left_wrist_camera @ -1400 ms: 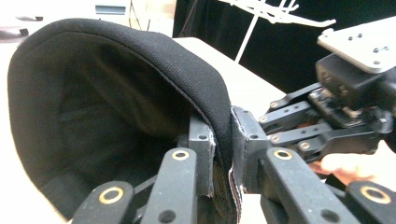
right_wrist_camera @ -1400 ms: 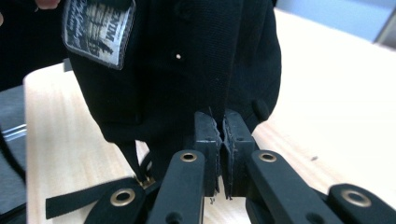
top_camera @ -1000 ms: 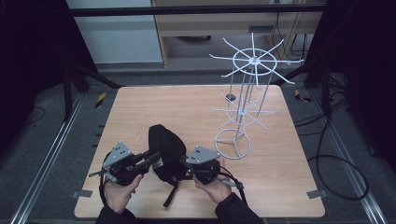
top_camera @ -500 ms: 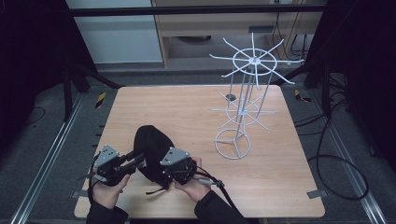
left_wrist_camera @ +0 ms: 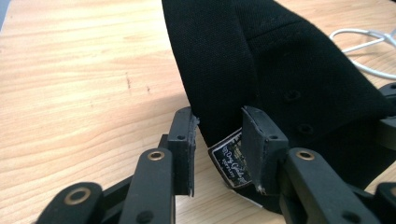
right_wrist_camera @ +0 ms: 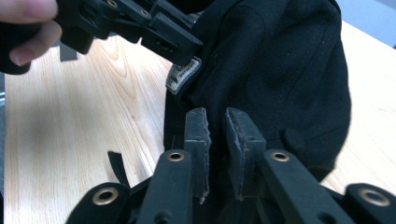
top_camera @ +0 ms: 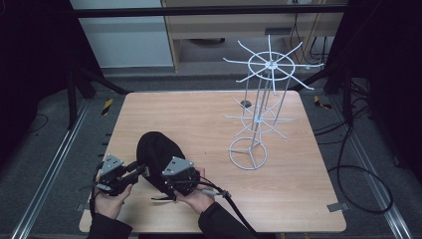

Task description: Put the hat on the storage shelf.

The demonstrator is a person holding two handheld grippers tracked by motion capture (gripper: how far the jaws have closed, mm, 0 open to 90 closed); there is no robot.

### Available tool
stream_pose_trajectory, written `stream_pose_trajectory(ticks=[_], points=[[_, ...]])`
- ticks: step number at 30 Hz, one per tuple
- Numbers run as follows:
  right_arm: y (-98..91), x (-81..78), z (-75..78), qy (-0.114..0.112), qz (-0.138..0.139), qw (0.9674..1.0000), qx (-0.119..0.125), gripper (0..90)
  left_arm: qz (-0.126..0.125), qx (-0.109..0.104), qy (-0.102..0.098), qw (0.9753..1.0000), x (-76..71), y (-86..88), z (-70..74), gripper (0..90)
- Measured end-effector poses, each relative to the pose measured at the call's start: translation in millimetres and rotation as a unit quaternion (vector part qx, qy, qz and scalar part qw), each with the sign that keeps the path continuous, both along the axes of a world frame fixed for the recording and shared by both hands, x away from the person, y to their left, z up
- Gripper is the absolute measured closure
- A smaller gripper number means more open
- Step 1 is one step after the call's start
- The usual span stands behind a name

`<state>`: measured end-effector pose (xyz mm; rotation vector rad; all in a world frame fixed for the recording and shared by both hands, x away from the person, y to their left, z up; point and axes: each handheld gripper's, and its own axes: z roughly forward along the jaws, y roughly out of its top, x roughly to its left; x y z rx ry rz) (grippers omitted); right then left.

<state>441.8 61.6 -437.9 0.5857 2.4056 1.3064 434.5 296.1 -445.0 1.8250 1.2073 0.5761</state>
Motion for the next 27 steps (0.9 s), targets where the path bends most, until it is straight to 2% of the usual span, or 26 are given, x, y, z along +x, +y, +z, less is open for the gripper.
stream_pose_trajectory(ticks=[4,7,10,13,21,24,27], points=[[2.2,4.8,-1.6,0.009,0.004,0.9997,0.022,70.7,0.009,-0.003,0.009,0.9999,3.7,4.6,-5.3,65.8],[2.8,5.4,-2.1,0.005,0.007,0.9995,0.029,66.4,0.014,0.0,0.016,0.9998,5.7,6.9,-8.5,65.8],[-0.2,6.2,-0.7,0.004,0.003,0.9992,0.04,64.2,0.017,0.004,0.023,0.9996,7.0,8.7,-10.6,66.0],[-5.7,7.7,2.4,0.002,-0.004,0.9987,0.05,63.4,0.024,0.006,0.038,0.999,9.0,11.9,-15.5,65.9],[-23.9,12.7,3.4,-0.003,-0.029,0.9984,0.047,61.5,0.043,0.012,0.066,0.9968,5.5,19.3,-21.4,60.8],[-30.7,16.2,0.4,0.001,-0.04,0.9982,0.044,60.5,0.05,0.014,0.058,0.997,-0.1,24.7,-18.7,60.1],[-34.8,18.1,-1.2,0.002,-0.047,0.9981,0.039,59.1,0.057,0.008,0.032,0.9979,0.0,32.0,-10.2,58.4]])
